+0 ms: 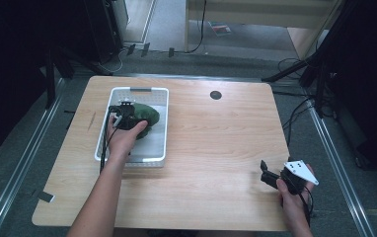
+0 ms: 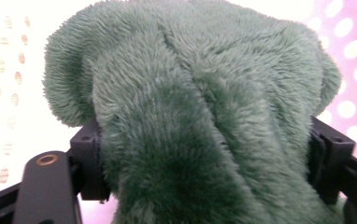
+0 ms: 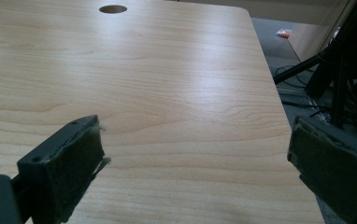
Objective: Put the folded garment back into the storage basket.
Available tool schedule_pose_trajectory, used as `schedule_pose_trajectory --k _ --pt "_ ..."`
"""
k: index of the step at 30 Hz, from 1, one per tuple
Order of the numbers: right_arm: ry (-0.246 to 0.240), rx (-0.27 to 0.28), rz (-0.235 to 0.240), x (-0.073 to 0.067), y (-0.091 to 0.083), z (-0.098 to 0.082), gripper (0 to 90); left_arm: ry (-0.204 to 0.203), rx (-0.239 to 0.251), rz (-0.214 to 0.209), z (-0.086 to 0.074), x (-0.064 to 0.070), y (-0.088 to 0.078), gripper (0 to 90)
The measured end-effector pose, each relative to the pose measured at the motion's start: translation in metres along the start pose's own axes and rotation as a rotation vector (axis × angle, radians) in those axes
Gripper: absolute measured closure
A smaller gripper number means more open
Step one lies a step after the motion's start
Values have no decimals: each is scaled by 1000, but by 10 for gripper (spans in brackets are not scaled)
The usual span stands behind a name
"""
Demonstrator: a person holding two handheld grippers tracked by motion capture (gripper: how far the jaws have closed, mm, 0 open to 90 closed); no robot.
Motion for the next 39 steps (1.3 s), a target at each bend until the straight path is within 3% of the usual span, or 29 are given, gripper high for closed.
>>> schedule_pose_trajectory --k 4,12,26,35,39 --pt "13 -1 -2 1 0 0 39 -2 -19 -6 -1 1 0 161" --pt "17 -2 -3 1 0 0 39 -22 18 -37 7 3 -9 70" --pt "15 -1 -3 1 0 0 40 -31 181 -94 28 7 -52 15" --pt "14 0 -1 1 0 0 41 -12 279 -147 29 10 -80 0" --pt "15 0 -1 1 0 0 41 -4 300 -161 25 10 -88 0"
Point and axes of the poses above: each handheld gripper's, and its own axes: y roughly forward along the jaws, z roughly out of its top, x roughly to its right, the point moved 7 cm from there along y, roughly forward along the jaws, and after that the axes turned 14 degrees about x, right-handed, at the moved point
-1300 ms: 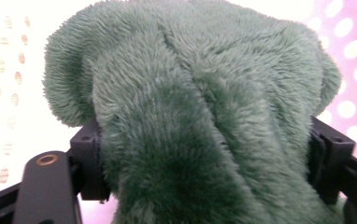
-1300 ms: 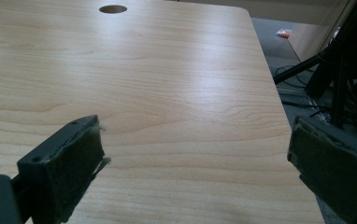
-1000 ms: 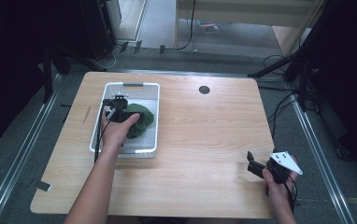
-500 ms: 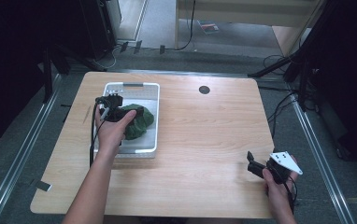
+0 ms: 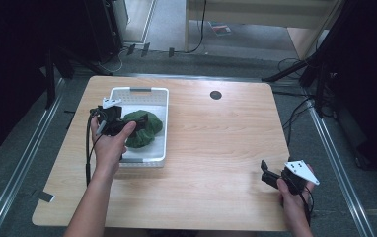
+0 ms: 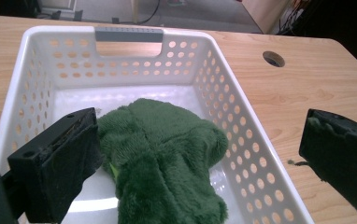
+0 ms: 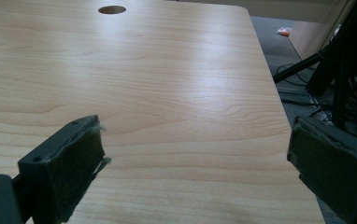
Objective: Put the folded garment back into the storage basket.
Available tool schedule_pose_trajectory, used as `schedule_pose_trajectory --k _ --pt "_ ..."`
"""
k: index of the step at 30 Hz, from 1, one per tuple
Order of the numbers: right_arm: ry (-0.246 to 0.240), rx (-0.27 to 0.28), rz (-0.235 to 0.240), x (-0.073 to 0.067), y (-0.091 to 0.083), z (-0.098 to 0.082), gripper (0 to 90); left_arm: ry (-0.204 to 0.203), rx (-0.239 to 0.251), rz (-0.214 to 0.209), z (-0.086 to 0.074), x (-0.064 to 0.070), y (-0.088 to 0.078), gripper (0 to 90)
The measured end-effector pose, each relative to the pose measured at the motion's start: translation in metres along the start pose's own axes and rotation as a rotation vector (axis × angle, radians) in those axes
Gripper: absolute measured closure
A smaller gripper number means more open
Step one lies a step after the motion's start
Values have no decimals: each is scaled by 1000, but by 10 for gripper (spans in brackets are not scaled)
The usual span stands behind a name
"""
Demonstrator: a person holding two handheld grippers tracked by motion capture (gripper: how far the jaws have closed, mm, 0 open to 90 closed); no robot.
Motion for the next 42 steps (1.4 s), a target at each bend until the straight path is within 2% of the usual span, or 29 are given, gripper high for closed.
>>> schedule_pose_trajectory --k 5,7,8,10,18,22,29,33,40,42 --pt "-1 -1 1 0 0 0 41 16 36 -16 -4 -1 -13 0" --pt "-1 -1 0 0 0 0 41 18 59 -44 -6 0 -20 0" --pt "0 0 0 0 0 0 41 29 61 -50 -9 0 -24 0" --pt "-2 -1 0 0 0 0 42 23 65 -60 -13 -2 -30 0" --pt "-8 -3 -2 0 0 0 43 9 90 -42 -30 -19 -52 0" --pt "-8 -2 -3 0 0 0 44 7 129 -33 -36 -30 -67 0" --pt "-14 -3 -3 0 0 0 46 -1 204 7 -50 -57 -93 0" --pt "-16 -5 0 -1 0 0 45 20 210 59 -63 -78 -104 0" --pt "-13 -5 -2 0 0 0 45 -4 218 126 -87 -113 -119 0" --pt "-8 -5 0 0 0 0 46 -3 214 157 -96 -124 -123 0"
Point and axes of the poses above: each handheld gripper's, and its own axes: y roughly forward along the jaws, z roughly out of its top, x roughly to its right, the point moved 7 cm from there along y, roughly forward along the jaws, and after that the axes turned 14 degrees about x, right-handed, at the moved point
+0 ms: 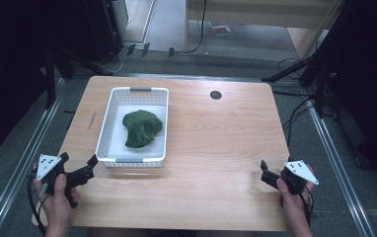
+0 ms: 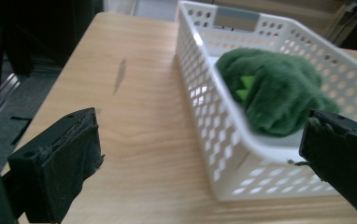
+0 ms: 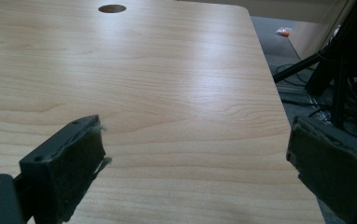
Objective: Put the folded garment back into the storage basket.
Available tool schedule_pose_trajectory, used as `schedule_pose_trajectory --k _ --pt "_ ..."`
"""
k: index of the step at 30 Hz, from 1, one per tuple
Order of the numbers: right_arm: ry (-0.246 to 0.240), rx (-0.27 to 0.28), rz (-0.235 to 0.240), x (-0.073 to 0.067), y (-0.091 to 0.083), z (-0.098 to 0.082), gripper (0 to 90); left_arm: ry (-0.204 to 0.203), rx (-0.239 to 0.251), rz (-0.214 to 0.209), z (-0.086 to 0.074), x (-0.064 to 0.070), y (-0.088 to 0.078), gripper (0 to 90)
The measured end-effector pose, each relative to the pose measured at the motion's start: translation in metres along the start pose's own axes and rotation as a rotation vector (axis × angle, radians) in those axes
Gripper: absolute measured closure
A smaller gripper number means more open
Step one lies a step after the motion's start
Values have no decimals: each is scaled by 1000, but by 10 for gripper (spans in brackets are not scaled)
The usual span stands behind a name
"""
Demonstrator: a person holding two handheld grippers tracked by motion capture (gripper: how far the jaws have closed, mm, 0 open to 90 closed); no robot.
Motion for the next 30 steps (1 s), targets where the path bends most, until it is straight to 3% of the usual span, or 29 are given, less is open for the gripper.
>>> schedule_pose_trajectory --k 3,6,10,15,21,30 --pt "4 1 2 0 0 0 45 -25 20 44 -8 -19 -5 0" --pt "8 3 4 1 0 0 45 -2 28 89 -15 -33 -8 0" --pt "14 0 5 1 0 0 45 10 9 98 -23 -44 -8 0" --pt "16 -1 6 1 0 0 44 -28 20 104 -26 -49 -6 0" --pt "13 -2 4 1 1 0 44 -107 26 88 -26 -53 -6 0" --pt "18 -3 6 1 0 0 44 -94 18 75 -27 -50 -5 0"
Point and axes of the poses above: each handheld gripper's, and its own axes: y roughly forward along the jaws, z roughly out of its top, x roughly to its right, the point moved 7 cm from there along y, roughly forward along the jaws, and after that the axes turned 14 degrees about x, right-handed, at the moved point
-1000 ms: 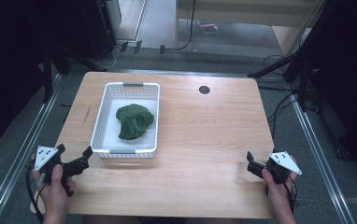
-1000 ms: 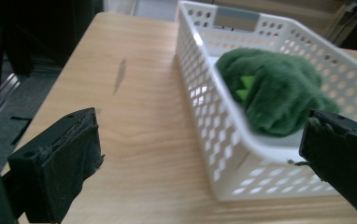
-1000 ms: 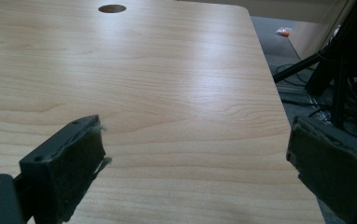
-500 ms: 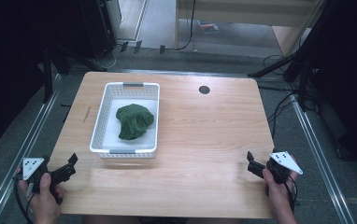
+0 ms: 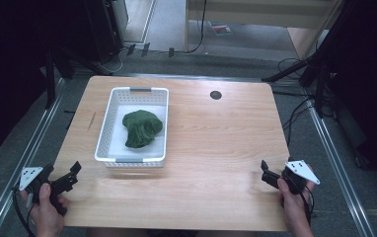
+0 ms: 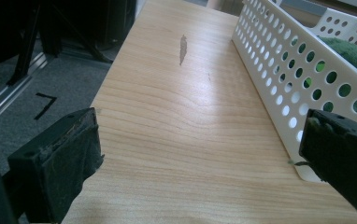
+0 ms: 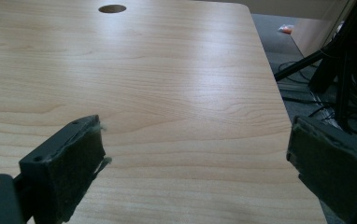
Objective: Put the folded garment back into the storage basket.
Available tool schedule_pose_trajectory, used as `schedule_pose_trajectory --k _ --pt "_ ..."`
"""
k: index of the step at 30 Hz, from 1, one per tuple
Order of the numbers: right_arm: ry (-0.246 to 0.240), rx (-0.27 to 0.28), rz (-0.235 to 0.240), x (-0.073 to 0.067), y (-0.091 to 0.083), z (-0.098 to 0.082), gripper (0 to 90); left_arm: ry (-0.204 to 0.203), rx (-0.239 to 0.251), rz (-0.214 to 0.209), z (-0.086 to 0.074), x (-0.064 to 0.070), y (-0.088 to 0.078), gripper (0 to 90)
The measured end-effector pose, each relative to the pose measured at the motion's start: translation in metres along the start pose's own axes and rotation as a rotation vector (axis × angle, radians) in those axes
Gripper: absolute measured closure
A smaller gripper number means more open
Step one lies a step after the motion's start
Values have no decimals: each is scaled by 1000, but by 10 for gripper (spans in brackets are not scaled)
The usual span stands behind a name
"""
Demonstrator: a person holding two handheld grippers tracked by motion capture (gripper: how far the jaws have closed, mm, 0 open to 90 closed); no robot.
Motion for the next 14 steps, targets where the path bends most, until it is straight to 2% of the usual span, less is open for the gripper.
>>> schedule_pose_trajectory --k 11,14 --pt "0 -3 0 0 0 0 44 -10 -6 -5 0 0 2 1" --pt "0 -1 2 0 0 0 44 5 -2 11 0 0 2 0"
Point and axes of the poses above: each handheld gripper's, and its own axes: y roughly forward along the jaws, z roughly out of its top, x roughly to its right, the point moved 7 cm from there along y, roughly forward along the jaws, and after that the axes turned 14 degrees about x, right-handed, at the moved point
